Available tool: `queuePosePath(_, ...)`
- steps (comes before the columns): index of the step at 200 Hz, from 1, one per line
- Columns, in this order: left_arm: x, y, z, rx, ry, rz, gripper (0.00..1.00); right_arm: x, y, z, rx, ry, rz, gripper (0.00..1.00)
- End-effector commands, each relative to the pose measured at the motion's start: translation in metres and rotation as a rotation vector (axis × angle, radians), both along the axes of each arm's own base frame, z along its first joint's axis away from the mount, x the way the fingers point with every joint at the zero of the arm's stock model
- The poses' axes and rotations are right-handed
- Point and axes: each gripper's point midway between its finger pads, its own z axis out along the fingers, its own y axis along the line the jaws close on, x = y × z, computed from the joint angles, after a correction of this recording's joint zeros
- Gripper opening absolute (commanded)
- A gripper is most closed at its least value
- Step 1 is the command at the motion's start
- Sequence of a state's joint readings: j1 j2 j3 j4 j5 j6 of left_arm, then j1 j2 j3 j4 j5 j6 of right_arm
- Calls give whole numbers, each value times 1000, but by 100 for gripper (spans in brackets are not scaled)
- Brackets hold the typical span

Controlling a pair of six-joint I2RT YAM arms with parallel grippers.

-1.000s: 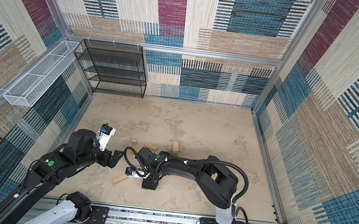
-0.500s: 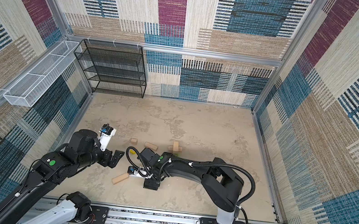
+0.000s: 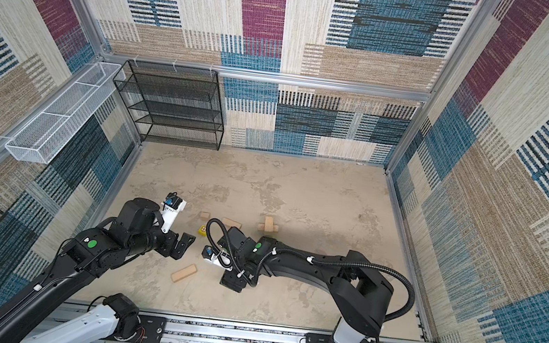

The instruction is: Build the wood block tower

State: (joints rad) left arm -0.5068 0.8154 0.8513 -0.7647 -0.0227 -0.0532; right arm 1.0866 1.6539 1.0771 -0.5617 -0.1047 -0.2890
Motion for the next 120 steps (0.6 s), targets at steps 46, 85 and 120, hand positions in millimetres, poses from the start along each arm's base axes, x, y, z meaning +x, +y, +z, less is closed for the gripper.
queuePosePath(46,4,-7,-6,21,10,-25,98,1,-3,46,183,39,-238,60)
queuePosePath(85,3,-13,-10,13,36,-49,97,6,-17,66,233,28,-371,60)
queuePosePath(120,1,-23,-16,5,77,-85,97,12,-29,79,243,15,-474,59)
